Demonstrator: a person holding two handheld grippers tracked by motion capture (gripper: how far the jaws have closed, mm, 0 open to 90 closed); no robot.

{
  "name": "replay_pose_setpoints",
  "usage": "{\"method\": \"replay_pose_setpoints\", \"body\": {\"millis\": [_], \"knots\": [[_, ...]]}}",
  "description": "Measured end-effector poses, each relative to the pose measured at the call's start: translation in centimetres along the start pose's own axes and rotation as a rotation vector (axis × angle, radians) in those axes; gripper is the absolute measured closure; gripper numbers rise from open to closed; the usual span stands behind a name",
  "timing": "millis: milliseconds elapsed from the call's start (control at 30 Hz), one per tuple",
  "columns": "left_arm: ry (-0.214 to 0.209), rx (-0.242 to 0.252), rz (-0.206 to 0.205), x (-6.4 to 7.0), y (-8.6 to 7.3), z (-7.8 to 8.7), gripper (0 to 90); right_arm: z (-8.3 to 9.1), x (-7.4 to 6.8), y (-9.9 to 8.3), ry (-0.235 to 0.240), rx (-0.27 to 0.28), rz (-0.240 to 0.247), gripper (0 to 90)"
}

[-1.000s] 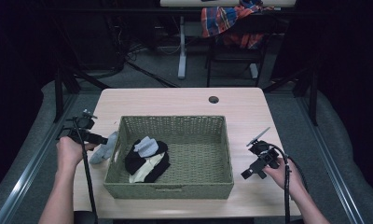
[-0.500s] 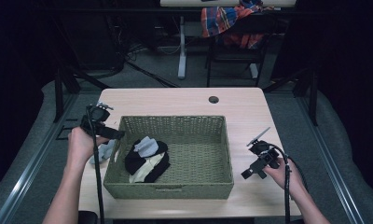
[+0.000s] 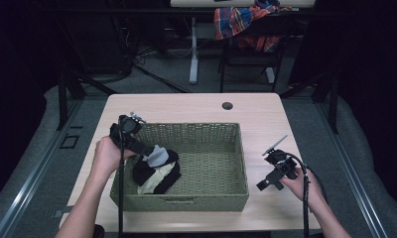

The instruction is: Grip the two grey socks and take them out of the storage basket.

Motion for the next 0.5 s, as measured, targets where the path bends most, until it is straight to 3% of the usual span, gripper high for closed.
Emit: {"method": "replay_pose_setpoints", "body": {"millis": [233, 367, 500], "knots": [[-0.022, -0.06, -0.023, 1.0, 0.2, -2.5, 4.8, -0.1, -0.4, 0.1, 0.019, 0.015, -0.011, 5.8], [-0.028, -0.112, -0.041, 1.4, 0.1, -3.8, 17.9, 0.1, -0.2, 0.0, -0.002, -0.001, 0.011, 6.5], [-0.033, -0.151, -0.043, 1.5, -0.1, -4.7, 33.3, 0.0, -0.4, 0.1, 0.017, 0.017, -0.003, 8.4]]}}
Point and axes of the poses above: each handheld gripper's, and its own axes: z roughly backward along the jaws, y roughly out of its top, x roughly to its right, the point moved 6 cm from there along -z, roughly forward along the jaws, and after that the axes turned 5 degrees about -y, right-handed, at the moved point
